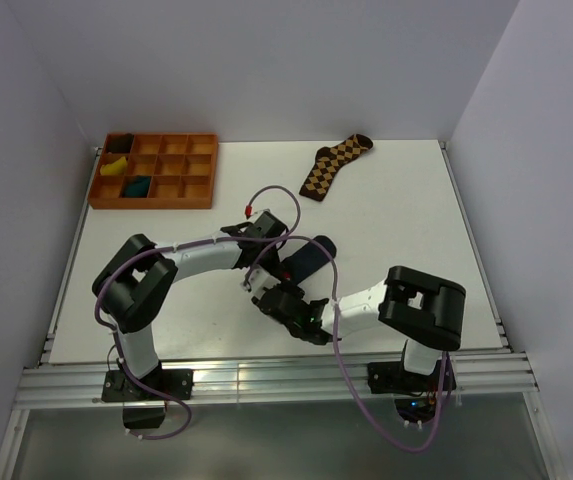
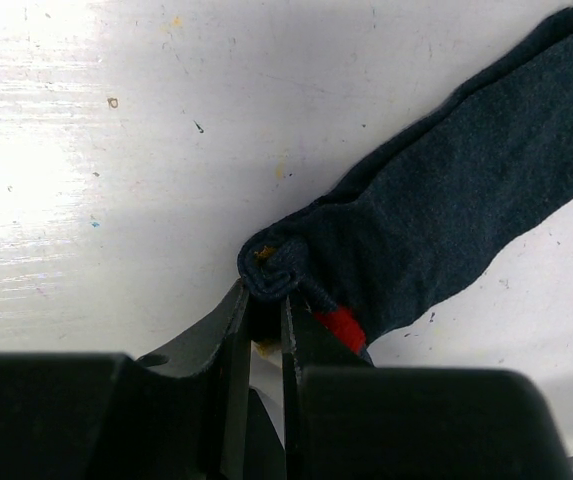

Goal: Roll the socks
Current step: Roll the sock at the center of the board.

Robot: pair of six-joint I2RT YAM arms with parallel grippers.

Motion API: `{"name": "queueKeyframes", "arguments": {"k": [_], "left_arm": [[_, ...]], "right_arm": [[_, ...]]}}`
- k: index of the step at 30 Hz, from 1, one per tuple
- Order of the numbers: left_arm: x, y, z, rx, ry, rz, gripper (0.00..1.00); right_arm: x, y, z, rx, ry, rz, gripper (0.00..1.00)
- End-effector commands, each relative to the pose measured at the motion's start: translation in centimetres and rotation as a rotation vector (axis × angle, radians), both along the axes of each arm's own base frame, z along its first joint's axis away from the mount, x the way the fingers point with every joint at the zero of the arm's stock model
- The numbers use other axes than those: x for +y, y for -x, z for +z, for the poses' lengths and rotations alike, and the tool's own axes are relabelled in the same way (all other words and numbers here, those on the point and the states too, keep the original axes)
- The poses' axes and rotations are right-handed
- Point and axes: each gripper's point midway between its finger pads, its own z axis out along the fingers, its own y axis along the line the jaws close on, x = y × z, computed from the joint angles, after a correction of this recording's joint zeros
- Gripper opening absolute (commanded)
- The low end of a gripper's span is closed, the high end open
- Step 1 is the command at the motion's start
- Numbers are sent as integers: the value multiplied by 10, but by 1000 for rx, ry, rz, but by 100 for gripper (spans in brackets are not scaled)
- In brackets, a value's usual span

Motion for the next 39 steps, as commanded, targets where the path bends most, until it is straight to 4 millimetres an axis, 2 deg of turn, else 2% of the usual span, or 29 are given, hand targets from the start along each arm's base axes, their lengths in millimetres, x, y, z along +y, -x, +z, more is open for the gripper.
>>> {"name": "queueKeyframes", "arguments": {"k": [1, 4, 7, 17, 26, 30, 35, 39], "left_arm": [[17, 22, -23, 72, -99, -42, 0], [18, 23, -25, 78, -98, -45, 0], [17, 22, -26, 84, -93, -49, 0], [16, 21, -25, 94, -88, -56, 0], [13, 20, -24, 98, -67, -49, 0], [12, 21, -25, 108, -49, -48, 0], [11, 20, -20, 99, -7, -23, 1], [15, 15, -9, 74, 44, 38, 7]], "right_arm": [[-16, -14, 11, -3, -70, -116, 53], [-12, -12, 28, -5, -130, -97, 53], [-10, -11, 32, 2, -139, -86, 52], [-8, -9, 18, 43, -104, -77, 52], [-8, -4, -10, 98, -40, -66, 49], [-8, -2, -15, 117, -57, -92, 42], [-14, 0, -22, 157, -80, -118, 23], [-23, -1, -25, 210, -133, -151, 10]]}}
